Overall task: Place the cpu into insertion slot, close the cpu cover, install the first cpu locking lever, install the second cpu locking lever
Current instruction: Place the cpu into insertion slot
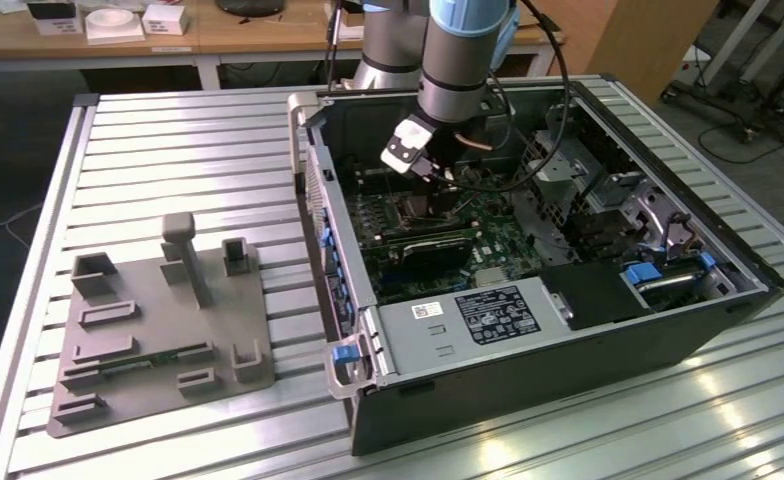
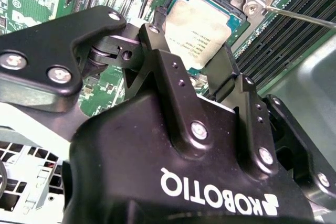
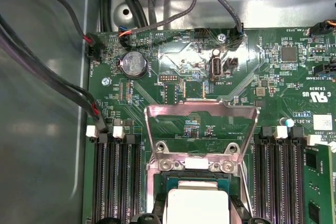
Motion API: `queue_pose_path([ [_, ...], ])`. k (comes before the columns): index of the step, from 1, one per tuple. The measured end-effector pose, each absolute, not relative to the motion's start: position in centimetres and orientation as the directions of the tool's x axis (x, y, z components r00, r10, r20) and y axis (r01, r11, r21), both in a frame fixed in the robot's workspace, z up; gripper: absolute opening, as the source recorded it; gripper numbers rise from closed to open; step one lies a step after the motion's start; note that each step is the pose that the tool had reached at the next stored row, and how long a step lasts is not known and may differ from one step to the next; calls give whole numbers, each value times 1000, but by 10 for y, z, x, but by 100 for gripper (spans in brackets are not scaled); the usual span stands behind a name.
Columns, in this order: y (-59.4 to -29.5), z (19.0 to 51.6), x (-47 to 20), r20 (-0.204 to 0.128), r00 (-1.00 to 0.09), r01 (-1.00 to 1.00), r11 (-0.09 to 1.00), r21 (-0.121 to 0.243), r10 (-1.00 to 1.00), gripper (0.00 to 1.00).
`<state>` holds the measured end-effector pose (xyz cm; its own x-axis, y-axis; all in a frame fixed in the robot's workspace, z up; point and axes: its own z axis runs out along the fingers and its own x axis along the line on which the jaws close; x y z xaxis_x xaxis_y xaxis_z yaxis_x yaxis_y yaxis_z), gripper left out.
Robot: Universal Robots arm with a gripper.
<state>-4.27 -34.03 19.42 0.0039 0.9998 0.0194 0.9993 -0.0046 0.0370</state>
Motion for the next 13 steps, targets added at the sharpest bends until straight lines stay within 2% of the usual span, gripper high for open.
queue_pose_path([
  [13, -340, 192, -43, 22, 4, 999, -5, 37, 1000, 54],
])
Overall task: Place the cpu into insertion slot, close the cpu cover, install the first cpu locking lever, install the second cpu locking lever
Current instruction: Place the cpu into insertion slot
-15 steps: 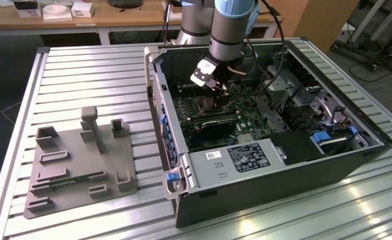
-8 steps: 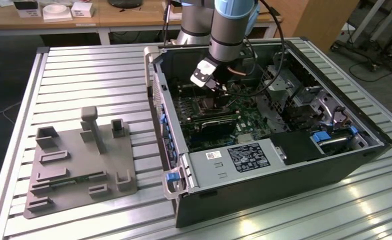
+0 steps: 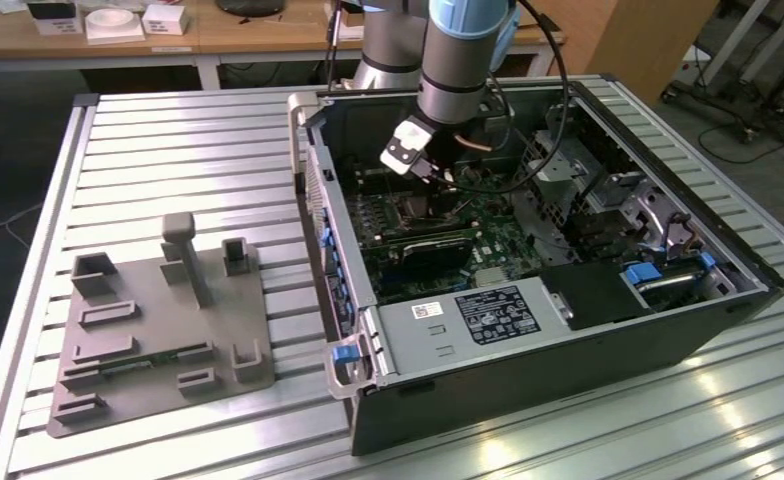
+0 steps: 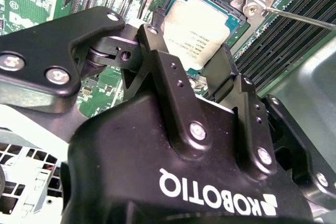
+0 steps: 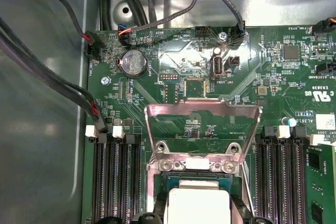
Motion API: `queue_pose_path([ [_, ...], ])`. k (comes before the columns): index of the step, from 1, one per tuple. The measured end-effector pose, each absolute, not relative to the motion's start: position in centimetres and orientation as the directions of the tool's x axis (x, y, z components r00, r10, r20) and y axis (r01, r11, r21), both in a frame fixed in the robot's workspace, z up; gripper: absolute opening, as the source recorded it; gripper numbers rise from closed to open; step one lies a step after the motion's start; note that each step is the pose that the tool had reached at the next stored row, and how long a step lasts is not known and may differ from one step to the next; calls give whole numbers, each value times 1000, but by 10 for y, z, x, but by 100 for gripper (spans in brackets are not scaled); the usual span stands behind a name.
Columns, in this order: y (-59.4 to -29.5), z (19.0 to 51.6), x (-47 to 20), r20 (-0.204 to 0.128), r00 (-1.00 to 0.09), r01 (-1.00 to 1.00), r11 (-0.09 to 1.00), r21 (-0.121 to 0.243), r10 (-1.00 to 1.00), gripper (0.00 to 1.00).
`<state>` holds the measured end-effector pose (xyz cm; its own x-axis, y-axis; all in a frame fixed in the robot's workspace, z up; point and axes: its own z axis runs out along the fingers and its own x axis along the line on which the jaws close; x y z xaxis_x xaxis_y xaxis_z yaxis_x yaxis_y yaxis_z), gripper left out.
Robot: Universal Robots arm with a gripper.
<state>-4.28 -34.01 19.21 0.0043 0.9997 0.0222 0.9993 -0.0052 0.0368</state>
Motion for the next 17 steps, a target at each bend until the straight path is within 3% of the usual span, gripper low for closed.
queue_pose_path([
  [17, -340, 190, -43, 26, 4, 999, -5, 37, 1000, 54],
])
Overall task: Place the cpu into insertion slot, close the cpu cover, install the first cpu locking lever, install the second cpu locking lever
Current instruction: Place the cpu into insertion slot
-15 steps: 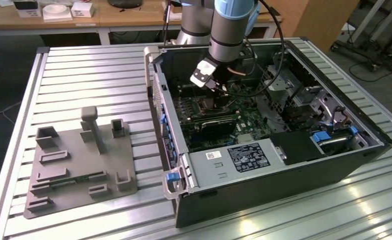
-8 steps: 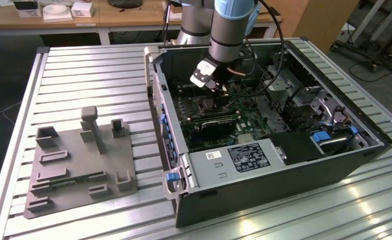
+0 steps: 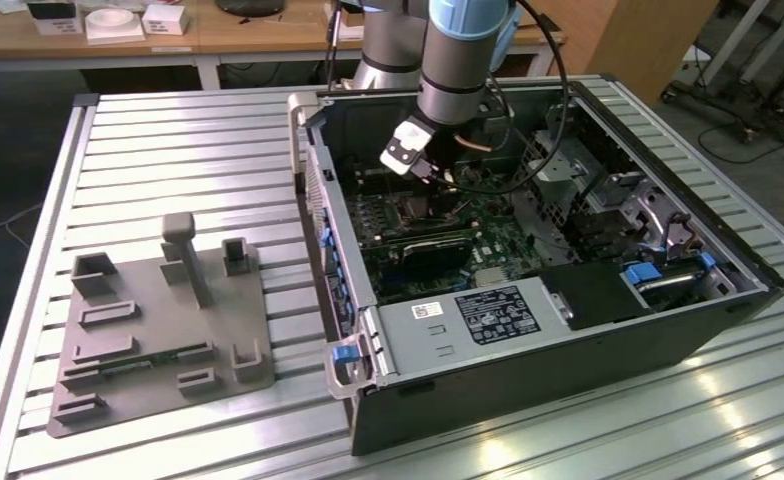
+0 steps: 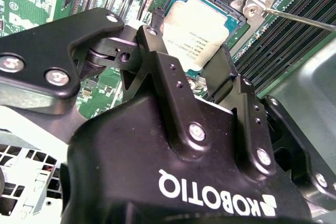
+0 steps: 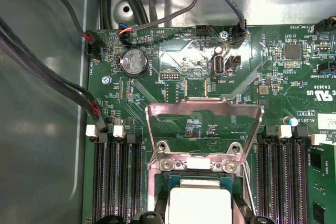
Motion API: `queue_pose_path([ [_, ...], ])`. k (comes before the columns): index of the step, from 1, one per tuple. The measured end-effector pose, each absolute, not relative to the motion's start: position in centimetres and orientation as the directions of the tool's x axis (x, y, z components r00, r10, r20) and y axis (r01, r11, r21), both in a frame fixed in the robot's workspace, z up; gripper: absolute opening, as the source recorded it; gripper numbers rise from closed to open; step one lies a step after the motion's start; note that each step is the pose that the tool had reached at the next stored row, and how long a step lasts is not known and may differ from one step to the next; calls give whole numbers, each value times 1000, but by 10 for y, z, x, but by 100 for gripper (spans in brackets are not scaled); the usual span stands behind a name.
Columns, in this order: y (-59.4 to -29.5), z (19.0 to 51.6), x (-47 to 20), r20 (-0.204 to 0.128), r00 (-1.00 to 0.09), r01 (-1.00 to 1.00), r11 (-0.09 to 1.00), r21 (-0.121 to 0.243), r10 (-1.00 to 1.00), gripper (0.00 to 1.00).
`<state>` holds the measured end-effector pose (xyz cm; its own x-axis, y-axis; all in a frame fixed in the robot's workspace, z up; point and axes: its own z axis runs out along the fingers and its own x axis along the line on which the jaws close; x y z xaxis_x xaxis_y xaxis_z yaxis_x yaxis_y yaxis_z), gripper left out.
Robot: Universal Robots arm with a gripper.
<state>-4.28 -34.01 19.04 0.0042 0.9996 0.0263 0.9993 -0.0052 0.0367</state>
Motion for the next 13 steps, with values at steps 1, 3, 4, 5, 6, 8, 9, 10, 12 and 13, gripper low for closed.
queue_pose_path([
  [1, -340, 190, -43, 26, 4, 999, -5, 37, 1000, 54],
  [3, -340, 191, -43, 27, 4, 999, -5, 37, 1000, 54],
  [4, -340, 192, -43, 27, 4, 999, -5, 38, 1000, 54],
  [5, -340, 192, -43, 27, 4, 999, -5, 37, 1000, 54],
  [6, -340, 192, -43, 27, 4, 999, -5, 37, 1000, 54],
  [8, -340, 192, -43, 27, 4, 999, -5, 37, 1000, 54],
  [9, -340, 192, -43, 27, 4, 999, -5, 37, 1000, 54],
  [10, -340, 193, -43, 27, 4, 999, -5, 37, 1000, 54],
  [12, -340, 193, -43, 27, 4, 999, -5, 37, 1000, 54],
  [13, -340, 193, -43, 27, 4, 999, -5, 37, 1000, 54],
])
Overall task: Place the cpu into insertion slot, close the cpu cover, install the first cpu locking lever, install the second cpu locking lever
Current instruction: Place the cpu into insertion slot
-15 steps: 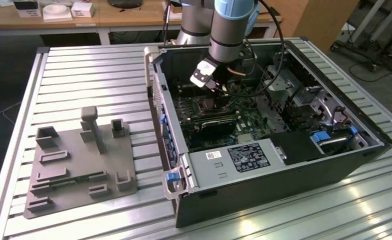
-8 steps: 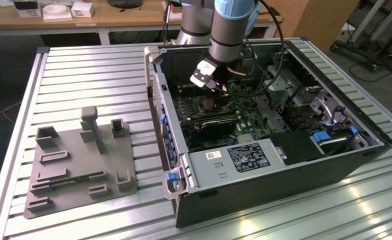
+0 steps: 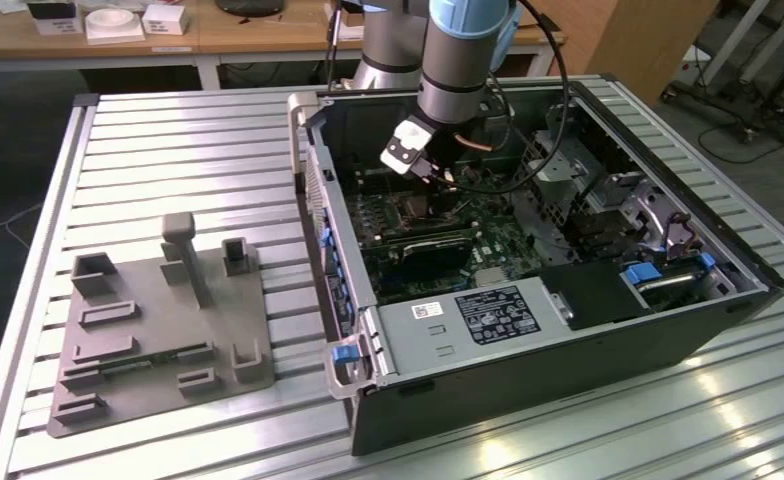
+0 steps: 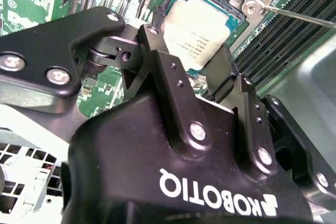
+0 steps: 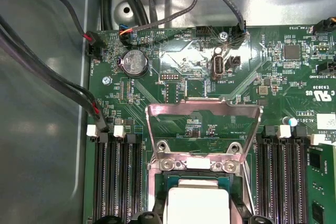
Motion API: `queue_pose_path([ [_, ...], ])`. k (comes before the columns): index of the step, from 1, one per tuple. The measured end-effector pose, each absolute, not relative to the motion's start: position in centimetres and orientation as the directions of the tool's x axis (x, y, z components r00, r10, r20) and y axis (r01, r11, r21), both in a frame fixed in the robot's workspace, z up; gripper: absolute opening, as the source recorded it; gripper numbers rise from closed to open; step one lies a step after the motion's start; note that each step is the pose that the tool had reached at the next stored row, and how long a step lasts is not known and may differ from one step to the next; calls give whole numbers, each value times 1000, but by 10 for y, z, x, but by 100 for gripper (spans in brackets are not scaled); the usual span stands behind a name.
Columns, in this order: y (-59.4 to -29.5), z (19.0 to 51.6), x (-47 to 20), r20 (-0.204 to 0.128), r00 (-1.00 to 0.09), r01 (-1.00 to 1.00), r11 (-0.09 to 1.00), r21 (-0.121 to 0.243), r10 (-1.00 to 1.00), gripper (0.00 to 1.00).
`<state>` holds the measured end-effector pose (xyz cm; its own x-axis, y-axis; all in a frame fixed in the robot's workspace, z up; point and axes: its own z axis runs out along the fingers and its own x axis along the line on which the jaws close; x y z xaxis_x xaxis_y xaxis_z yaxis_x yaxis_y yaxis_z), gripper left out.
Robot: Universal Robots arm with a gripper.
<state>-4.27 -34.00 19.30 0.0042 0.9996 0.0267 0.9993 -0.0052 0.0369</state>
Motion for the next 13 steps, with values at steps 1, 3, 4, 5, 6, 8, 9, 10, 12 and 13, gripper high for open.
queue_pose_path([
  [1, -340, 193, -43, 27, 4, 999, -5, 37, 1000, 54],
  [3, -340, 193, -43, 26, 4, 999, -5, 36, 1000, 54],
  [4, -340, 193, -43, 26, 4, 999, -5, 36, 1000, 54],
  [5, -340, 193, -43, 26, 4, 999, -5, 36, 1000, 54],
  [6, -340, 192, -43, 26, 4, 999, -5, 36, 1000, 54],
  [8, -340, 191, -43, 26, 4, 999, -5, 36, 1000, 54],
  [9, -340, 191, -43, 26, 4, 999, -5, 36, 1000, 54],
  [10, -340, 190, -43, 26, 4, 999, -5, 36, 1000, 54],
  [12, -340, 190, -43, 26, 4, 999, -5, 36, 1000, 54],
  [13, -340, 190, -43, 26, 4, 999, -5, 36, 1000, 54],
])
